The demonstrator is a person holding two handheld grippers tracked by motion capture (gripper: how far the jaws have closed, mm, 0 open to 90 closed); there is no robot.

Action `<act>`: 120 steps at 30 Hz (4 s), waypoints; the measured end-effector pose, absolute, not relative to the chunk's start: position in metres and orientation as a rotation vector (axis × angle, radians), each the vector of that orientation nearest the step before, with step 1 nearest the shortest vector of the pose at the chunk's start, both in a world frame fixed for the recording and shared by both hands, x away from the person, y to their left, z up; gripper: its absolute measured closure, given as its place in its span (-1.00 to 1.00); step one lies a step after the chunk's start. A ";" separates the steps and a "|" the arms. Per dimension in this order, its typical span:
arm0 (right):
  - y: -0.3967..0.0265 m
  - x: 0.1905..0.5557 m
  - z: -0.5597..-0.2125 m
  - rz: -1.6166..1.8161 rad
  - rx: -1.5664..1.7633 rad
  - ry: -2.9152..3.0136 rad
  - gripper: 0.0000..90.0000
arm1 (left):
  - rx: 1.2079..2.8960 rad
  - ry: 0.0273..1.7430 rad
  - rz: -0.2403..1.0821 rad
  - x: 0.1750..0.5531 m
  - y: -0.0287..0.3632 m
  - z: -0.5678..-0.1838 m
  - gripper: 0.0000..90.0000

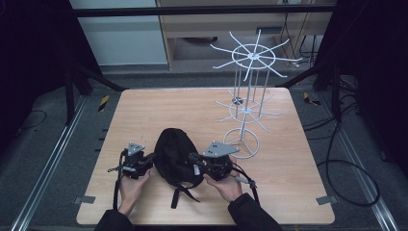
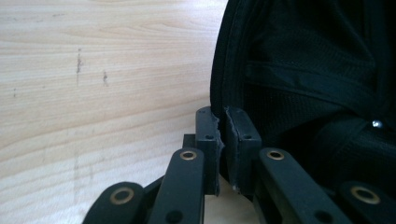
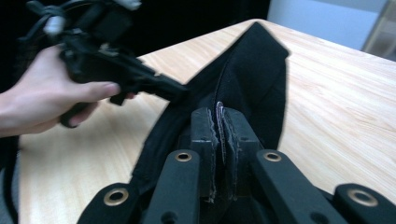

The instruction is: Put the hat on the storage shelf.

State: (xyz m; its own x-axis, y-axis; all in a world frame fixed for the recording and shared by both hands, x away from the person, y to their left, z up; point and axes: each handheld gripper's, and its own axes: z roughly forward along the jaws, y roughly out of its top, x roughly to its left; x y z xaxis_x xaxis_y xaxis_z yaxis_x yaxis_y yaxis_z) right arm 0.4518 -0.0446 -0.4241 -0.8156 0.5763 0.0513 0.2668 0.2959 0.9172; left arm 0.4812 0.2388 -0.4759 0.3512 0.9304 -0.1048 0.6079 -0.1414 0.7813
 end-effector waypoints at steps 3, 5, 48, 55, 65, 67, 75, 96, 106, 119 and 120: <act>-0.037 0.448 -0.427 1.532 0.728 2.320 0.86 | 1.855 1.349 0.533 0.487 0.235 -0.479 0.86; -0.032 0.446 -0.431 1.509 0.693 2.349 0.87 | 1.857 1.347 0.533 0.489 0.234 -0.480 0.85; -0.037 0.444 -0.435 1.387 0.782 2.247 0.86 | 1.718 1.108 0.329 0.468 0.192 -0.402 -0.09; -0.033 0.442 -0.436 1.407 0.750 2.262 0.86 | 1.736 1.121 0.331 0.470 0.179 -0.407 -0.13; -0.026 0.439 -0.439 1.426 0.695 2.294 0.86 | 1.709 1.176 0.354 0.474 0.181 -0.412 -0.04; -0.026 0.438 -0.439 1.426 0.691 2.293 0.86 | 1.713 1.181 0.359 0.474 0.179 -0.413 -0.07; -0.023 0.435 -0.439 1.435 0.658 2.308 0.86 | 1.730 1.205 0.345 0.475 0.179 -0.419 0.10; -0.057 0.437 -0.418 1.591 0.749 2.237 0.21 | 1.635 1.077 0.326 0.458 0.199 -0.390 0.80; -0.070 0.453 -0.432 1.510 0.834 2.220 0.21 | 1.652 0.917 0.305 0.439 0.192 -0.368 0.81; -0.066 0.471 -0.451 1.526 0.858 2.272 0.21 | 1.725 0.842 0.283 0.432 0.176 -0.374 0.81; -0.066 0.471 -0.451 1.526 0.858 2.272 0.21 | 1.732 0.842 0.282 0.432 0.175 -0.376 0.81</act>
State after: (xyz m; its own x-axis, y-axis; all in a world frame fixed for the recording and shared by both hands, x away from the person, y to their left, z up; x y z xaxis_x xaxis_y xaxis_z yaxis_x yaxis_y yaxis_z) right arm 0.4713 -0.0661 -0.4512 -0.7871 0.6089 0.0987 0.3216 0.2685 0.9080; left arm 0.4318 0.1754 -0.3757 0.7152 0.6614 -0.2260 0.3915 -0.1113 0.9134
